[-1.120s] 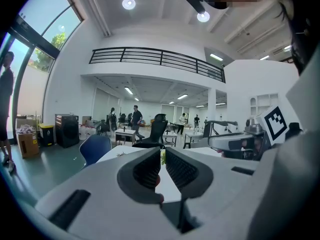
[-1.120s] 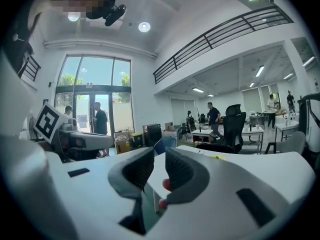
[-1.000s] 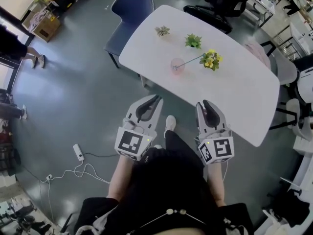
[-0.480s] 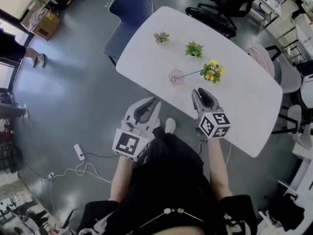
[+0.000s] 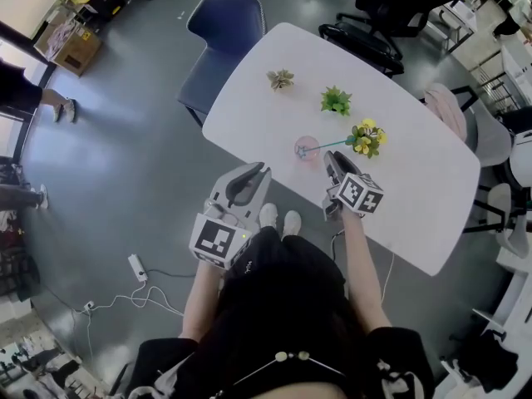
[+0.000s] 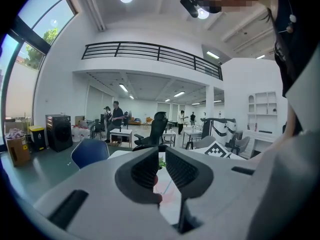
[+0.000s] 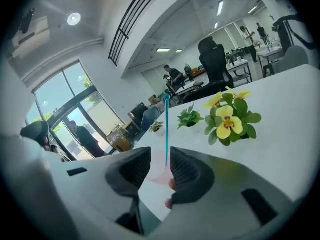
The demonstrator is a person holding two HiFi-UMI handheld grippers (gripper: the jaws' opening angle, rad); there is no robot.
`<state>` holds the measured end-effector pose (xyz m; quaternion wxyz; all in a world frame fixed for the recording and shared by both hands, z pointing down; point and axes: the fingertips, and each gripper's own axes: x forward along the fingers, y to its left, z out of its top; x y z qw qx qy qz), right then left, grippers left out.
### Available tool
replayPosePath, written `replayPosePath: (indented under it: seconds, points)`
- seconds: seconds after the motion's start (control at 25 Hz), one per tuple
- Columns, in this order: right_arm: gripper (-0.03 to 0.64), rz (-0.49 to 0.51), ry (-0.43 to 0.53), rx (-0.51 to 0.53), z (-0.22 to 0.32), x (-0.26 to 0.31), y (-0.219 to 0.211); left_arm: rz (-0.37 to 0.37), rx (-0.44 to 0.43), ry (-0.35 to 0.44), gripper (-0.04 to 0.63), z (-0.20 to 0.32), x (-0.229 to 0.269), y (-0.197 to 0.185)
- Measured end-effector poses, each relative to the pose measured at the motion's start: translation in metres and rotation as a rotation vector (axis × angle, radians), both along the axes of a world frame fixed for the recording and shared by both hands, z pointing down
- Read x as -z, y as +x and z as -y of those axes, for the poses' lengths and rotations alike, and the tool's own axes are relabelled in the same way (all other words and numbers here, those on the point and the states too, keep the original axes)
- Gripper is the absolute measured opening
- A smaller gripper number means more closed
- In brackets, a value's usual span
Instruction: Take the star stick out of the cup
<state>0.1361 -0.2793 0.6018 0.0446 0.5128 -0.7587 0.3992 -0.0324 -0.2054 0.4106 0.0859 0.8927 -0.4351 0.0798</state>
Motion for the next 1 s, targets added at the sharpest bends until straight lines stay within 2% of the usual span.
replayPosePath:
  seconds: [0.24,0.36,0.48,0.72,1.0]
  points:
    - [0.109,0.019,-0.048,-0.045,0.018,-0.015,0.002,0.014,-0.001,-0.018,0.034,0.004,-0.006,-0.006]
    - [0.107,-0.005,-0.052,-0.047,0.023,-0.017,0.002,0.016,0.004,-0.029,0.034,0.004,-0.010,-0.008]
    - [0.093,-0.040,-0.039,-0.041,0.026,-0.017,0.001,0.019,0.012,-0.026,0.034,0.003,-0.013,-0.010]
    - [0.023,-0.100,-0.019,-0.054,0.029,-0.015,0.004,0.029,0.012,-0.018,0.034,0.002,-0.014,-0.010]
    - [0.020,-0.174,0.075,0.000,0.030,0.017,-0.009,0.028,0.013,-0.007,0.034,0.005,-0.011,-0.014]
